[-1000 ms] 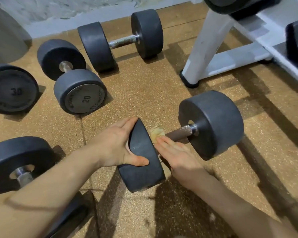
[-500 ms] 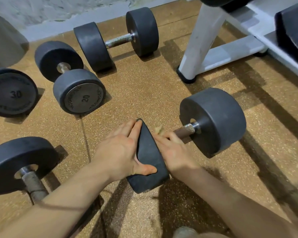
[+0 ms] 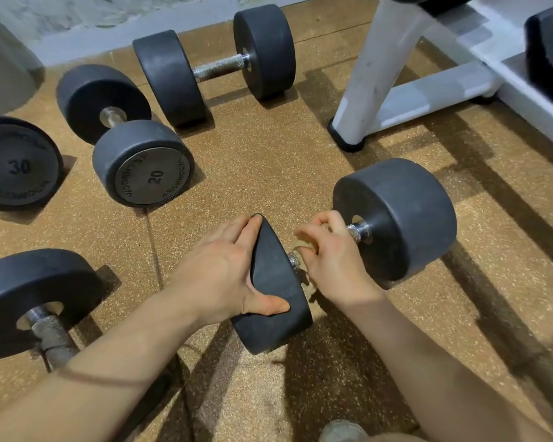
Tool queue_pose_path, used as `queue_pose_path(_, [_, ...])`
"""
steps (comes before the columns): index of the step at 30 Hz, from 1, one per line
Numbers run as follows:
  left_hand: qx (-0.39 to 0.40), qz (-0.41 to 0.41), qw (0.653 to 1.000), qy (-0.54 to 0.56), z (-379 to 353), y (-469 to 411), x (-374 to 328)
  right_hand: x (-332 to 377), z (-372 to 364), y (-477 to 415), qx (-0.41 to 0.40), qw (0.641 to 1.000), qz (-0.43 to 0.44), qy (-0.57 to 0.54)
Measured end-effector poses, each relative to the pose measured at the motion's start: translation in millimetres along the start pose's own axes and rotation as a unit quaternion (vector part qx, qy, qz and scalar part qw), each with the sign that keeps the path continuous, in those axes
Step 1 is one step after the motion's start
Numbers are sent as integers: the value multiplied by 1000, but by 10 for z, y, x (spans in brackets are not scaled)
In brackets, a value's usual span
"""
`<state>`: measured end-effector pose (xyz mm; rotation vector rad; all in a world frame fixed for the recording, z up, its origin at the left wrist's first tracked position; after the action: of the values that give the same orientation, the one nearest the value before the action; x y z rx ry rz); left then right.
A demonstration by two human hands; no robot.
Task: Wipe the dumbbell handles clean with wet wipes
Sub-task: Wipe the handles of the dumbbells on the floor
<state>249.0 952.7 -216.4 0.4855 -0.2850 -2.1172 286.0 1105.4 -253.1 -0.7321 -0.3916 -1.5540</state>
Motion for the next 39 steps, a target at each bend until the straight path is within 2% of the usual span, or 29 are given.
queue_pose_path(2, [-6, -1, 1000, 1, 9, 6, 0, 20, -62, 100, -42, 998, 44, 34])
queue_pose_path(5, [-6, 3, 1000, 3, -7, 30, 1, 7, -201, 272, -13, 993, 59, 101])
queue_pose_path(7, [-8, 5, 1000, -1, -8, 42, 5, -6, -177, 243, -2, 993, 104, 58])
queue_pose_path(9, [0, 7, 1000, -5, -25, 43, 9, -86, -61, 224, -26, 991, 132, 27])
queue_pose_path(13, [7, 9, 1000, 2, -28, 45, 18, -375, 229, 229, -176, 981, 17, 79])
queue_pose_path(15, [9, 9, 1000, 8, -26, 33, 24, -291, 182, 237, -210, 972, -5, 106])
queue_pose_path(16, [10, 9, 1000, 11, -22, 25, 27, -195, 103, 221, -196, 975, 11, 104])
queue_pose_path(19, [7, 5, 1000, 15, -11, 7, 38, 82, -183, 298, -61, 987, 126, 83])
queue_pose_path(21, [12, 4, 1000, 19, -16, -1, 48, -14, -77, 331, -49, 985, 150, 67])
queue_pose_path(24, [20, 3, 999, 26, -19, -14, 60, -377, 270, 241, -136, 985, 71, 84])
queue_pose_path(27, [22, 2, 999, 39, 6, -40, 81, -402, 247, 215, -199, 975, 2, 99])
queue_pose_path(31, [26, -8, 998, 61, 33, -115, 127, -80, -41, 326, -137, 975, 128, 118])
queue_pose_path(32, [23, -12, 998, 57, 48, -135, 141, -166, 9, 318, -147, 975, 118, 120])
queue_pose_path(35, [-10, -17, 1000, 22, 146, -186, 176, -531, 237, 238, -227, 965, -7, 134])
queue_pose_path(36, [-25, -20, 999, 15, 194, -196, 177, -584, 231, 209, -230, 961, -43, 144])
queue_pose_path(39, [-62, -20, 998, 9, 328, -190, 178, -554, 190, 144, -219, 962, -70, 144])
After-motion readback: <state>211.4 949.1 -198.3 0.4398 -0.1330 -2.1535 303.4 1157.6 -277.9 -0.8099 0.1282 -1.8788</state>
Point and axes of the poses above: each hand's wrist, its own y-axis away from the middle knuckle, its own z-axis out of the back of the hand, x = y × z, the point moved 8 cm from there along -y, towards the middle knuckle, and after that the axes turned 6 degrees about z, right-handed, at the moved point
